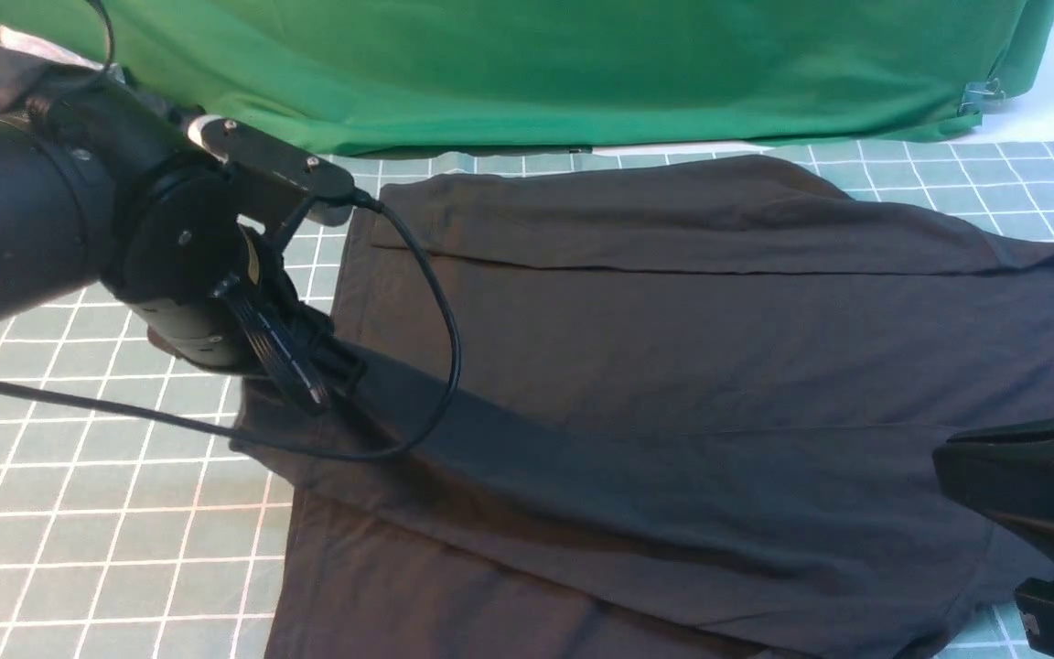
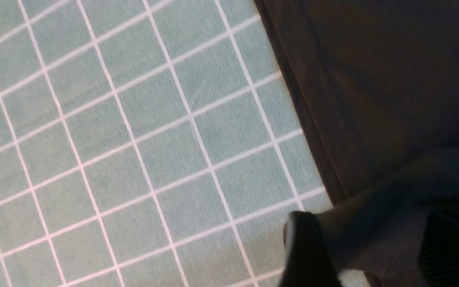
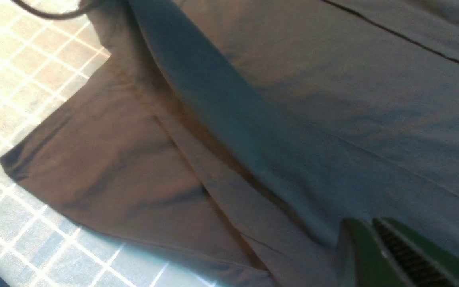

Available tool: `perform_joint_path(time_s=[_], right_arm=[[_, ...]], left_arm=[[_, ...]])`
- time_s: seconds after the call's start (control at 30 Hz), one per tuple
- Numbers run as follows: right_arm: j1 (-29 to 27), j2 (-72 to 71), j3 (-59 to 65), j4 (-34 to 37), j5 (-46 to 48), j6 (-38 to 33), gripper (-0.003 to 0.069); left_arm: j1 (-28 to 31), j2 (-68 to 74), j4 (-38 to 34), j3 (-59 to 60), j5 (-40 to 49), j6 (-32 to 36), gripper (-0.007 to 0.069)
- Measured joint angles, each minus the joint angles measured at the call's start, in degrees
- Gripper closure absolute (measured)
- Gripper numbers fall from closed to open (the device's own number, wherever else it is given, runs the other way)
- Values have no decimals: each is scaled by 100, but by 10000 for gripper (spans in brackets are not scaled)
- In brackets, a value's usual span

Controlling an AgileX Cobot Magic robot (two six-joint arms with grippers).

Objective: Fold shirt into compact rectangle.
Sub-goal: 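Fold the left side of the black T-shirt inward over its body, then grab the top left corner of the dark shirt with the left gripper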

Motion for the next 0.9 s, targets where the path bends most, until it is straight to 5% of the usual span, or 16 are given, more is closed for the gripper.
perform_joint_path(time_s=[0.17, 0.37, 0.63, 0.9], right_arm=[[0, 0, 0, 5, 0, 0, 620], [0, 0, 0, 5, 0, 12, 620], [0, 0, 0, 5, 0, 127, 620], [0, 0, 0, 7, 0, 166, 619]], left_arm=[[0, 11, 154, -78, -196, -393, 186], [40, 146, 228, -463, -10, -750, 212], [1026, 1387, -1854, -2665, 1311, -135, 580], [1208, 2672, -2157, -3971, 800, -20, 603]])
